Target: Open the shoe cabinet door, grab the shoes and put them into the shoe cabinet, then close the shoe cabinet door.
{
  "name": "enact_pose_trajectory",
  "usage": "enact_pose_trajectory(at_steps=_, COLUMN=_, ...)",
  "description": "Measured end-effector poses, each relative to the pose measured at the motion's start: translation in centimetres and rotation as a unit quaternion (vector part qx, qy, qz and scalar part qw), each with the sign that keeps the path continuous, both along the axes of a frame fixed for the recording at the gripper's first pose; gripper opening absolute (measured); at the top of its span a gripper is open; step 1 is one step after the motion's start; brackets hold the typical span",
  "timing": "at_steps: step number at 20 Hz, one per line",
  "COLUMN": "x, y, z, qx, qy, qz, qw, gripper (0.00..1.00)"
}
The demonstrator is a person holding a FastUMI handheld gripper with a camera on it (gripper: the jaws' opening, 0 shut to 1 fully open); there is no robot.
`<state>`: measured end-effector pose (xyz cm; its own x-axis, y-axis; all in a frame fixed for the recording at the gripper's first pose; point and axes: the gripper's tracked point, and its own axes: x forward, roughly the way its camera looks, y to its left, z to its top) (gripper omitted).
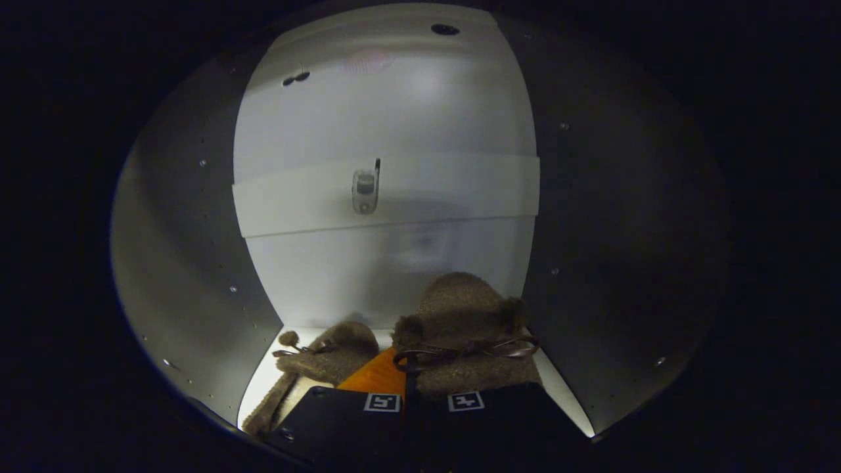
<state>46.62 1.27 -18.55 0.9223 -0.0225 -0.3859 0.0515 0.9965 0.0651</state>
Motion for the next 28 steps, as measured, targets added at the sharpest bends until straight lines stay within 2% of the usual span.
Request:
enact_pose_trajectory(at_steps=4, x=0.7, y=0.3, z=-3.0, qx=-0.012, qy=0.034, qz=0.003, qw=0.999, gripper=0.12)
enact_pose_trajectory(at_steps=6, x=0.1, y=0.5, z=-3.8, qx=-0.009, qy=0.053, qz=0.003, qw=0.999, gripper=0.16)
enact_pose_trajectory(at_steps=9, x=-0.8, y=0.5, z=-3.3, qx=-0.004, qy=0.064, qz=-0.003, qw=0.998, gripper=0.32)
enact_pose_trajectory(at_steps=12, x=-2.3, y=1.0, z=-2.7, qx=0.02, qy=0.082, qz=0.005, qw=0.996, gripper=0.52)
enact_pose_trajectory(at_steps=13, x=-2.8, y=1.3, z=-2.2, qx=0.027, qy=0.084, qz=0.011, qw=0.996, gripper=0.55)
enact_pose_trajectory(at_steps=16, x=-4.8, y=1.5, z=-1.0, qx=0.026, qy=0.09, qz=0.021, qw=0.995, gripper=0.89)
enact_pose_trajectory(at_steps=17, x=-5.5, y=1.3, z=-0.7, qx=0.02, qy=0.091, qz=0.021, qw=0.995, gripper=0.91)
enact_pose_trajectory(at_steps=18, x=-6.4, y=1.0, z=-0.1, qx=0.013, qy=0.09, qz=0.024, qw=0.996, gripper=0.98)
enact_pose_trajectory(at_steps=23, x=-10.0, y=1.0, z=5.7, qx=0.01, qy=0.006, qz=0.035, qw=0.999, gripper=0.99)
enact_pose_trajectory(at_steps=28, x=-17.2, y=0.6, z=13.8, qx=-0.013, qy=-0.122, qz=0.022, qw=0.992, gripper=0.98)
